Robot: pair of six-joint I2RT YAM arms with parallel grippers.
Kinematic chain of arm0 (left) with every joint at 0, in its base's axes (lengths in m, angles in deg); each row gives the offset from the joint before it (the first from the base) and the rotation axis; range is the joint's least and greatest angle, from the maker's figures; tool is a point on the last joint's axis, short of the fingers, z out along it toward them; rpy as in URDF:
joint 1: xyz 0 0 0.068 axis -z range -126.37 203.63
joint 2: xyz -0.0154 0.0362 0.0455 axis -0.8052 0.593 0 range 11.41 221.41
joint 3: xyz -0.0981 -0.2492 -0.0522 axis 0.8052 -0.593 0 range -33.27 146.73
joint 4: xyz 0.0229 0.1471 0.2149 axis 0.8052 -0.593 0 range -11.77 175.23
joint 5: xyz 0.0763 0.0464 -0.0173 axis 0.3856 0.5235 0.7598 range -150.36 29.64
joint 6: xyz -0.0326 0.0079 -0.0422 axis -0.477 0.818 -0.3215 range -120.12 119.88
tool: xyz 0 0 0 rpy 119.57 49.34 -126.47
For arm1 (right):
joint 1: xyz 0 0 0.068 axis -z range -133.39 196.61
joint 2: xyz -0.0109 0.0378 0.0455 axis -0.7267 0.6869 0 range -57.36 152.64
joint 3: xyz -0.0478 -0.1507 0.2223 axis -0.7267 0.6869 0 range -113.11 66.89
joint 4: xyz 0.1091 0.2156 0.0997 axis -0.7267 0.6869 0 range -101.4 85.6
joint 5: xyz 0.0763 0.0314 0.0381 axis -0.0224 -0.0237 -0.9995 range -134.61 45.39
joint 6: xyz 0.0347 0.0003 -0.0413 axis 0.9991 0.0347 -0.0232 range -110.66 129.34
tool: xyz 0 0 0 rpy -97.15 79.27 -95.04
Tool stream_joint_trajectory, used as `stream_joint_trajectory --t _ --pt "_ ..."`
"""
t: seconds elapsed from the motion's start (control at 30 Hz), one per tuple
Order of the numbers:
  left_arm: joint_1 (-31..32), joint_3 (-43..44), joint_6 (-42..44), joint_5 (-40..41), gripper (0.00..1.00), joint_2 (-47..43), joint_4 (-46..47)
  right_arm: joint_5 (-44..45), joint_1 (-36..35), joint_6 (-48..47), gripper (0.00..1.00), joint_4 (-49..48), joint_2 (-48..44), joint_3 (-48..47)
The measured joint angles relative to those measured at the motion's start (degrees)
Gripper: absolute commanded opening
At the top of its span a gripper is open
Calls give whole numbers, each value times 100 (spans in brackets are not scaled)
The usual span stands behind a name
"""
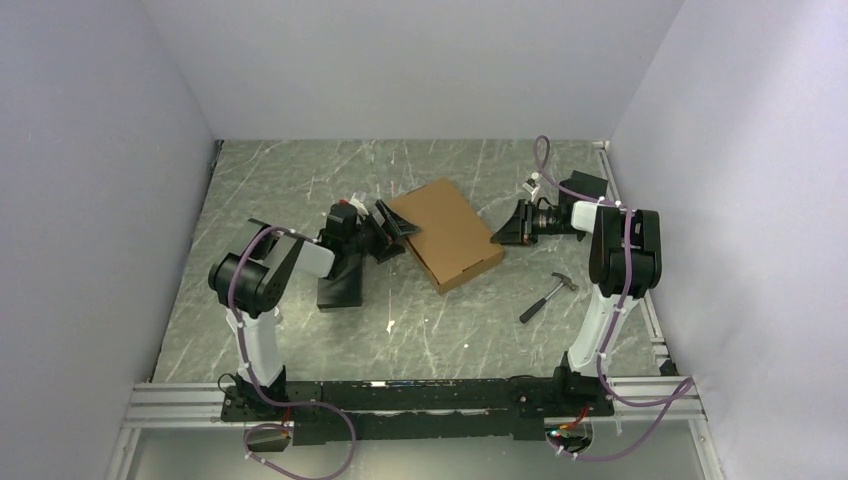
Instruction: Fold the paper box
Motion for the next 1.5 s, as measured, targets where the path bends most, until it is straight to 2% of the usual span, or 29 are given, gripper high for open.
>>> stream_joint_trajectory --t 0.77,0.93,1.03,1.2,1.4,1.5 --pt "9 -35 -492 2 99 334 802 -26 57 96 21 28 63 -28" --pt "44 -35 -715 44 95 511 1156 -33 63 131 22 42 76 -39" --pt "55 -35 -898 63 90 645 1416 -33 66 133 24 48 79 -42" --pt "55 -35 -1163 94 70 807 1655 -35 72 133 30 52 79 -46" --pt "55 -22 -1174 109 52 831 1648 -35 103 24 55 72 76 -46" --pt "55 -20 -1147 107 47 809 1639 70 133 -101 63 109 48 -44"
